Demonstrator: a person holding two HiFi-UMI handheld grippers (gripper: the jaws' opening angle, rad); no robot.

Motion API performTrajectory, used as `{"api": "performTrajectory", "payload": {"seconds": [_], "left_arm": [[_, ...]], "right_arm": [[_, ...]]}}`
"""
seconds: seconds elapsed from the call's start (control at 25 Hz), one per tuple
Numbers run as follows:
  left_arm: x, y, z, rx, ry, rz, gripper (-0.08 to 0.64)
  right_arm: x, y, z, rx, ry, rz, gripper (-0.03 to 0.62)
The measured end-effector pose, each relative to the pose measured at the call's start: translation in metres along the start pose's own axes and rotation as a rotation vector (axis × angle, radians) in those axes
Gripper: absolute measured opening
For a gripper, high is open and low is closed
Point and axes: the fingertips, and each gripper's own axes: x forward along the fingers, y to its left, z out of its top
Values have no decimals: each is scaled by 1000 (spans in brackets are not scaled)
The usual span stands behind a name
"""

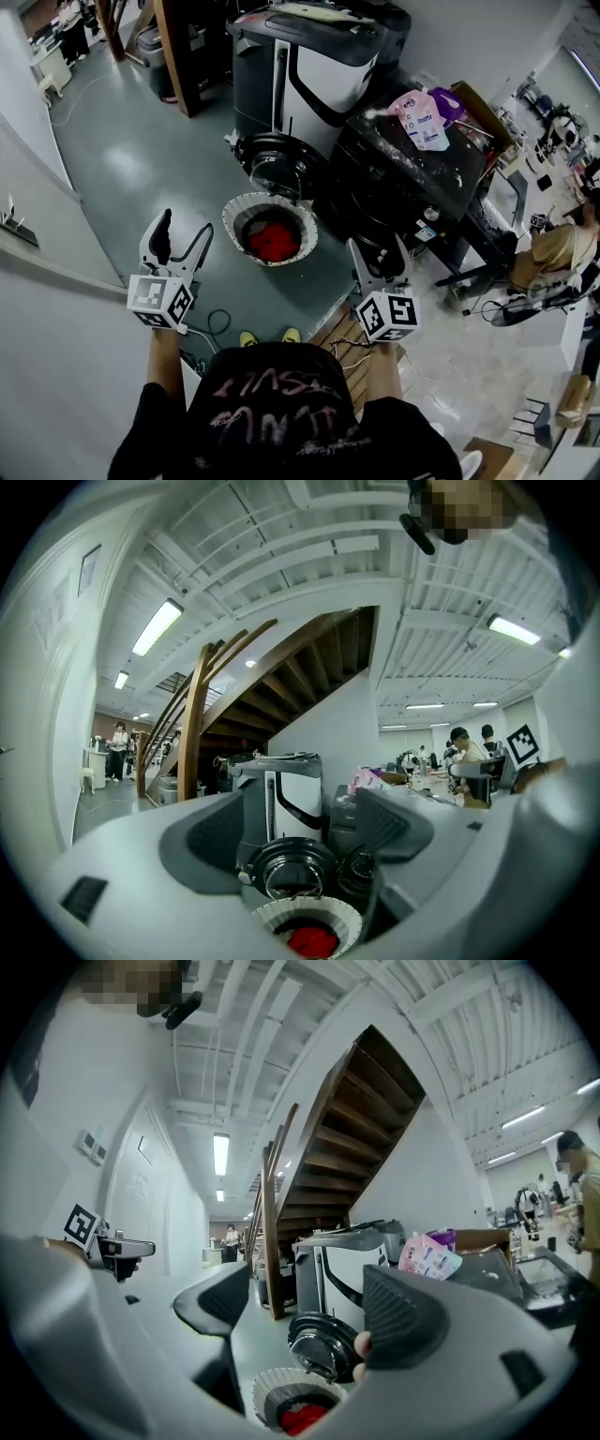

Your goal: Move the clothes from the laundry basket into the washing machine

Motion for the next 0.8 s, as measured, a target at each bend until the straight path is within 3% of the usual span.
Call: {"api": "performTrajectory", "payload": {"seconds": [0.16, 0.36, 0.56, 0.8], "left_arm": [[0, -3, 2, 13, 7, -2, 393], [0, -10, -1, 13, 25, -3, 394], [10, -29, 1, 75, 44, -26, 394], [15, -50, 0, 97, 58, -15, 394]], "right_arm": [[0, -3, 1, -2, -4, 1, 420], [-2, -11, -2, 23, -5, 8, 420], [-1, -26, -10, 55, 8, 16, 420], [-1, -43, -12, 63, 8, 52, 420]]}}
